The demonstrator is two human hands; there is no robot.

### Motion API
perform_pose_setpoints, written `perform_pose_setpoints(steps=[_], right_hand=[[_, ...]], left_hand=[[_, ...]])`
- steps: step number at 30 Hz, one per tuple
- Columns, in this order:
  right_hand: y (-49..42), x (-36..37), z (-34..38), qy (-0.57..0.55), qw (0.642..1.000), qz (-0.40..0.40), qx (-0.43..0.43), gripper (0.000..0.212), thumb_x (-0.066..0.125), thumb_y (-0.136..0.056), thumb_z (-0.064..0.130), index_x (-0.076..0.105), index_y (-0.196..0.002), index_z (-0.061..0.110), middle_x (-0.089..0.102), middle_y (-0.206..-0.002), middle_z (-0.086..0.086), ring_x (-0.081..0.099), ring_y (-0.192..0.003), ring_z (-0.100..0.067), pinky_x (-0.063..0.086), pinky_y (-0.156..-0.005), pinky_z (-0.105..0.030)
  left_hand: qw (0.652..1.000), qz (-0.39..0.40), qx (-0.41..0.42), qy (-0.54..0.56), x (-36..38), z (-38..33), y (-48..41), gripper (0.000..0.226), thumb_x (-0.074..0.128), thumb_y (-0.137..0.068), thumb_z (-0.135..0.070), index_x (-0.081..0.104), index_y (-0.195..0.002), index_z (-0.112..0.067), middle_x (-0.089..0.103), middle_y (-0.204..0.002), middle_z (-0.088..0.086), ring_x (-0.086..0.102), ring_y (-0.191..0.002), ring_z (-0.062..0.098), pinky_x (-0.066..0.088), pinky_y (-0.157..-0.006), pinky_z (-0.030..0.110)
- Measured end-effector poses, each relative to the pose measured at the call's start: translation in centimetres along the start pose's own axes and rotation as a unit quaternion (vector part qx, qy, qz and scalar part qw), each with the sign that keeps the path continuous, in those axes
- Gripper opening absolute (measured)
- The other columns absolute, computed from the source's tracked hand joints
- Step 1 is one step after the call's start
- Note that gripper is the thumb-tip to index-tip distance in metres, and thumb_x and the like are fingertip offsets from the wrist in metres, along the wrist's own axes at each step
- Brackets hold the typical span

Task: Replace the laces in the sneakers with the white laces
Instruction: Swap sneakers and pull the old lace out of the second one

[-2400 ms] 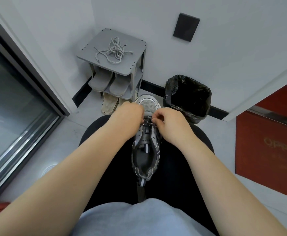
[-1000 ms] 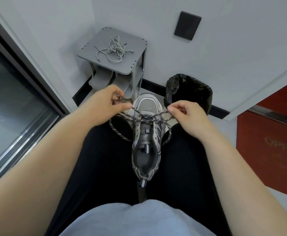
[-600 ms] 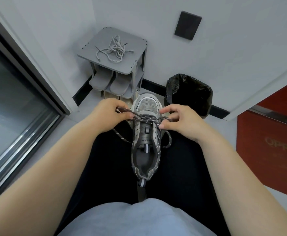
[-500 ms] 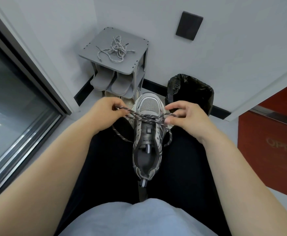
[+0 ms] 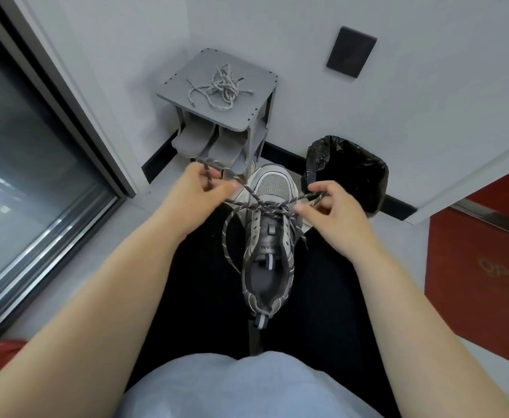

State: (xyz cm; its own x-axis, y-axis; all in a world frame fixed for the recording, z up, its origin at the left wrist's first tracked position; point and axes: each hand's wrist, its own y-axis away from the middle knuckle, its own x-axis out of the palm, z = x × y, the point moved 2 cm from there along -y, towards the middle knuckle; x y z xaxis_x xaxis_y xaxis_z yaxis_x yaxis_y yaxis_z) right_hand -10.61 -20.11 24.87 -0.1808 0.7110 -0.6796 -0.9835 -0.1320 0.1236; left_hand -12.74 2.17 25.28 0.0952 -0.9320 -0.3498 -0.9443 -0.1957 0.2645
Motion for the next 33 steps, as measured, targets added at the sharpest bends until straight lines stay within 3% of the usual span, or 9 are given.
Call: perform_pose_setpoints(steps=[3,6,13,16,19,23,27,30,33], right_hand=[[0.2,0.5,0.5,0.05,0.998,0.033,-0.031,0.035,0.068,-0.081,0.033,0.053,-0.113,0.033,0.067,-0.079,0.004,0.061,-0.085,-0.012,0.047,-0.08,-0.031],[0.5,0.3,0.7,0.0,0.997,0.018,-0.077,0.033,0.068,-0.081,0.021,0.055,-0.107,0.037,0.068,-0.077,-0.002,0.063,-0.08,-0.013,0.048,-0.081,-0.03],[1.8,-1.8,-0.5,-0.312,0.921,-0.227,-0.047,0.042,0.05,-0.093,0.005,0.042,-0.124,0.032,0.056,-0.058,0.011,0.055,-0.065,-0.002,0.046,-0.089,-0.025],[2.4,-1.5,0.1,-0.214,0.949,-0.22,-0.067,0.039,0.057,-0.091,0.014,0.046,-0.126,0.029,0.044,-0.053,0.006,0.044,-0.056,-0.002,0.043,-0.077,-0.014],[2.9,-1.1,0.8,-0.065,0.959,-0.246,-0.123,0.023,0.065,-0.086,0.022,0.062,-0.108,0.025,0.038,-0.065,0.014,0.041,-0.062,-0.002,0.037,-0.069,-0.012],[2.6,-0.1,0.5,0.114,0.952,-0.228,-0.172,0.008,0.071,-0.079,0.026,0.074,-0.085,0.022,0.051,-0.088,0.001,0.04,-0.088,-0.014,0.032,-0.082,-0.029],[2.2,0.8,0.6,0.276,0.945,-0.084,-0.152,0.014,0.063,-0.085,0.035,0.073,-0.093,0.027,0.064,-0.101,0.007,0.045,-0.107,-0.023,0.017,-0.105,-0.036],[2.2,0.6,0.8,0.207,0.964,-0.084,-0.146,0.015,0.056,-0.09,0.034,0.07,-0.088,0.027,0.066,-0.095,0.011,0.05,-0.103,-0.013,0.008,-0.112,-0.034],[2.4,-0.5,0.4,-0.016,0.967,-0.216,-0.133,0.011,0.055,-0.091,0.023,0.061,-0.083,0.024,0.061,-0.083,0.016,0.056,-0.084,-0.005,0.039,-0.095,-0.031]], left_hand=[[0.987,0.103,0.032,-0.118,0.4,0.1,0.3,0.024,0.069,-0.081,-0.026,0.063,-0.102,-0.018,0.068,-0.093,-0.008,0.059,-0.086,-0.001,0.036,-0.071,0.006],[0.988,0.081,0.039,-0.124,0.6,0.2,0.3,0.01,0.066,-0.084,-0.022,0.07,-0.09,-0.016,0.069,-0.084,-0.003,0.061,-0.079,0.007,0.04,-0.072,0.011],[0.999,-0.016,-0.025,0.018,-2.0,0.8,-0.1,0.024,0.051,-0.09,-0.009,0.063,-0.076,-0.025,0.061,-0.07,-0.003,0.054,-0.068,0.012,0.042,-0.073,0.029],[0.998,0.016,-0.053,0.025,-2.5,1.1,0.2,0.011,0.057,-0.088,-0.013,0.061,-0.094,-0.021,0.059,-0.08,-0.003,0.054,-0.077,0.015,0.044,-0.074,0.027],[0.997,-0.029,0.042,-0.05,-2.1,0.8,0.9,0.051,0.069,-0.078,-0.012,0.044,-0.122,-0.022,0.053,-0.103,-0.002,0.05,-0.096,0.014,0.041,-0.086,0.024],[0.922,-0.1,0.31,-0.208,-0.5,-1.4,2.3,0.03,0.057,-0.072,-0.012,0.063,-0.094,-0.032,0.053,-0.097,-0.013,0.046,-0.103,0.02,0.033,-0.094,0.038],[0.881,-0.011,0.284,-0.378,2.2,-1.4,2.1,0.016,0.061,-0.085,-0.023,0.067,-0.097,-0.033,0.063,-0.103,-0.015,0.037,-0.109,0.016,0.013,-0.088,0.028],[0.88,-0.016,0.253,-0.401,3.3,-0.3,1.4,0.018,0.058,-0.087,-0.03,0.062,-0.104,-0.032,0.063,-0.107,-0.013,0.036,-0.112,0.015,0.012,-0.09,0.027],[0.9,-0.036,0.234,-0.367,3.2,0.0,0.9,0.014,0.06,-0.086,-0.034,0.067,-0.097,-0.032,0.066,-0.09,-0.011,0.037,-0.105,0.015,0.012,-0.083,0.024]])
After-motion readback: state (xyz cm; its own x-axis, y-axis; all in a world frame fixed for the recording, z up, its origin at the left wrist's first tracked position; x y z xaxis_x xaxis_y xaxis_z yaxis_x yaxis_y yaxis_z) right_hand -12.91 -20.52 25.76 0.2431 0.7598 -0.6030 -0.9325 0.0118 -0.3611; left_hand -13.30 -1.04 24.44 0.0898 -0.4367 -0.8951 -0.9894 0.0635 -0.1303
